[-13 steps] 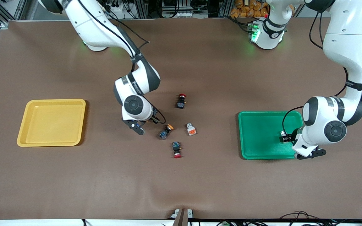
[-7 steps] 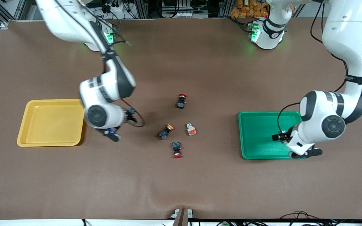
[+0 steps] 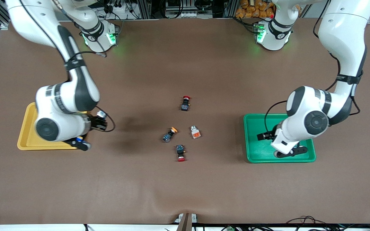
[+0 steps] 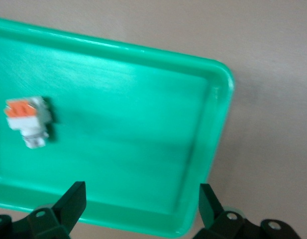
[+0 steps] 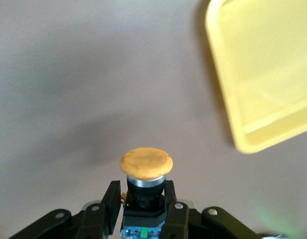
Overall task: Place green and yellow buttons in trays
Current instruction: 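Release the yellow button in the yellow tray while the left gripper returns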
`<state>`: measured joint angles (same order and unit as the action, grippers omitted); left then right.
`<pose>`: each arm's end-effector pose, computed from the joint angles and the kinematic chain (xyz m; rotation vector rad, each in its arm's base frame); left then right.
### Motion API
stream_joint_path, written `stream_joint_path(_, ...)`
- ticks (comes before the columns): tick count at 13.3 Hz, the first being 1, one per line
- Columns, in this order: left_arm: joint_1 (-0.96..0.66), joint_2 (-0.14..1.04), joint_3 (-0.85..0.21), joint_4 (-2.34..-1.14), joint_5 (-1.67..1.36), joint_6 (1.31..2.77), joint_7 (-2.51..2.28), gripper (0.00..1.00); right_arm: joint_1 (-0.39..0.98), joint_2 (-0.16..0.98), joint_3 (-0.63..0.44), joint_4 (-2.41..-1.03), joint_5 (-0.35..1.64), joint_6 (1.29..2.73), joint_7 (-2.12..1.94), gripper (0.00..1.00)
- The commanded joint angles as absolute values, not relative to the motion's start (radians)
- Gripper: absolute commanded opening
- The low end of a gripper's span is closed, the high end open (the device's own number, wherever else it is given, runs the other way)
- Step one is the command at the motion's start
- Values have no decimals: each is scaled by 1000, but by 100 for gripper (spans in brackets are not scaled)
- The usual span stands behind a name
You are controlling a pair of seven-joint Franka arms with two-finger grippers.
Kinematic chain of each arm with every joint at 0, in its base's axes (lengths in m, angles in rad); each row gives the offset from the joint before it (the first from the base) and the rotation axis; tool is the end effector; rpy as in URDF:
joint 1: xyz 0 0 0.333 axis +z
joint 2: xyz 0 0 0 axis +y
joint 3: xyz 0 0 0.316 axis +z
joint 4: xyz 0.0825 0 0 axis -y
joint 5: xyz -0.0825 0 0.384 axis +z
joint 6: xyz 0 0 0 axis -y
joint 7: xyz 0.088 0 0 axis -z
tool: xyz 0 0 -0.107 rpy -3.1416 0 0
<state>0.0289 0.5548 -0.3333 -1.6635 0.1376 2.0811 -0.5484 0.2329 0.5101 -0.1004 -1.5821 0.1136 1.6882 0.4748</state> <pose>0.6447 -0.1700 0.2908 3.1082 0.3240 -0.1861 0.6314 0.1026 0.3172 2.9630 -0.5634 -0.6109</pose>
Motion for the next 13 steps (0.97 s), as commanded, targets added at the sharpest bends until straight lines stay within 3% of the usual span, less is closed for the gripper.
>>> stream_joint_path(1,-40,561,-350,-1628,146,2072,-665,100,99,476,-81,-1654,104,1692,268,0)
stream_joint_path(9,-282,736,-339,-1407,147,2086,-902,100,-204,583,-81,-1652,57,1834,-318,0)
stream_joint_path(13,-362,764,-318,-1382,152,2140,-977,100,-305,662,-81,-1646,54,1949,-484,0)
